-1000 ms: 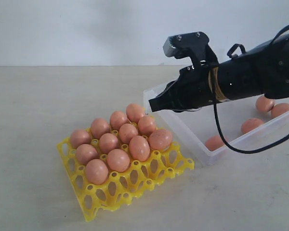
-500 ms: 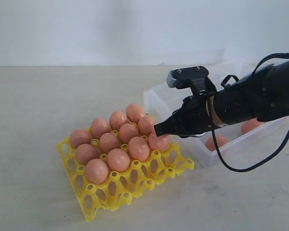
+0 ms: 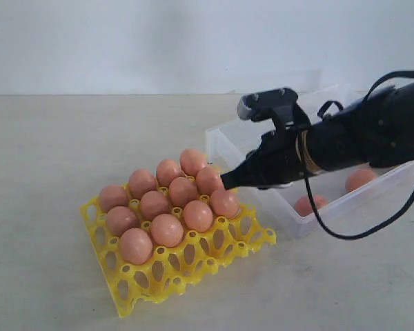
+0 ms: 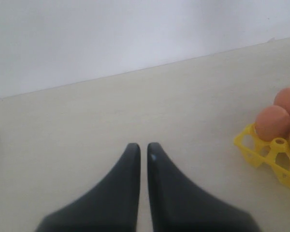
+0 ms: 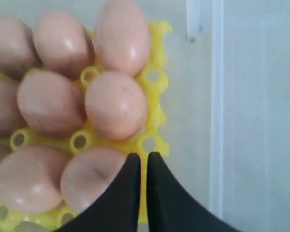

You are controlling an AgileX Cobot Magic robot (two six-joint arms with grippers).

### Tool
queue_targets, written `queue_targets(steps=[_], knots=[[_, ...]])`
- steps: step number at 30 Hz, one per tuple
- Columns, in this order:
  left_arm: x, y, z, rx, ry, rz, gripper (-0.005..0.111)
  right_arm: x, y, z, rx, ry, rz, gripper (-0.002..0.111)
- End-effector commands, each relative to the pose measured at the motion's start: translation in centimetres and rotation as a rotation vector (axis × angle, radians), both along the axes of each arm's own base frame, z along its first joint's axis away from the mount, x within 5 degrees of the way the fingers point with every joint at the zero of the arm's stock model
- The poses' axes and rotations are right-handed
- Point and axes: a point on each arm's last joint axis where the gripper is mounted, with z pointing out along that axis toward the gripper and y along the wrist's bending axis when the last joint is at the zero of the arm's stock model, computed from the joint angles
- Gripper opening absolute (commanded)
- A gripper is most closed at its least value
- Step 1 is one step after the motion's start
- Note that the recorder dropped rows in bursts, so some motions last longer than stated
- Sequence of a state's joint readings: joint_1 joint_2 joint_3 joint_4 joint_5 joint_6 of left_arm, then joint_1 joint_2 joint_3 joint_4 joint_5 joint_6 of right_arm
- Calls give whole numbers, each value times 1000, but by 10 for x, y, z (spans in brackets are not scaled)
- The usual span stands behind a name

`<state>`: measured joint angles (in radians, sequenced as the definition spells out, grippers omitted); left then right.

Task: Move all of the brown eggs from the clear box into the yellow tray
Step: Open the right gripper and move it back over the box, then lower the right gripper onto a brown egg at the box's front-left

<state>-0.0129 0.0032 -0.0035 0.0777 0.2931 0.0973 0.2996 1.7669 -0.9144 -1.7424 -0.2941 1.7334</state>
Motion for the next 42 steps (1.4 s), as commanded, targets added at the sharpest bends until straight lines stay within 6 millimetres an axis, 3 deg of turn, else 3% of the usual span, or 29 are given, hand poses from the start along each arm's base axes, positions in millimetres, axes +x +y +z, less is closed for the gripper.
queue_targets(steps=[1, 2, 4, 6, 8, 11, 14, 17, 21, 24, 26, 28, 32, 37, 40, 42], knots=[[0, 0, -1, -5, 0, -7, 4, 13, -8, 80, -60, -323, -45, 0], [0, 0, -1, -5, 0, -7, 4, 17, -13, 104, -38, -389, -86, 0], [0, 0, -1, -5, 0, -7, 4, 27, -20, 120, 70, -378, -122, 0], [0, 0, -1, -5, 0, -7, 4, 46, -44, 120, 140, -334, -174, 0], [0, 0, -1, -5, 0, -7, 4, 53, -64, 123, 119, -359, -246, 0], [0, 0, -1, -5, 0, -7, 4, 46, -85, 152, -166, -576, -291, 0], [0, 0, -1, -5, 0, -7, 4, 39, -114, 168, -623, -665, -540, 0], [0, 0, -1, -5, 0, -7, 4, 40, -135, 154, -902, -408, -541, 0], [0, 0, -1, -5, 0, -7, 4, 47, -146, 135, -632, 53, -379, 0], [0, 0, -1, -5, 0, -7, 4, 54, -124, 137, -318, 170, 21, 0], [0, 0, -1, -5, 0, -7, 4, 59, -111, 136, -244, 192, 239, 0], [0, 0, -1, -5, 0, -7, 4, 71, -105, 134, -209, 176, 255, 0], [0, 0, -1, -5, 0, -7, 4, 84, -94, 105, -232, 238, 303, 0], [0, 0, -1, -5, 0, -7, 4, 89, -61, 74, -336, 246, 512, 4], [0, 0, -1, -5, 0, -7, 4, 87, -41, 62, -431, 205, 693, 20], [0, 0, -1, -5, 0, -7, 4, 86, -34, 54, -526, 196, 790, 35]])
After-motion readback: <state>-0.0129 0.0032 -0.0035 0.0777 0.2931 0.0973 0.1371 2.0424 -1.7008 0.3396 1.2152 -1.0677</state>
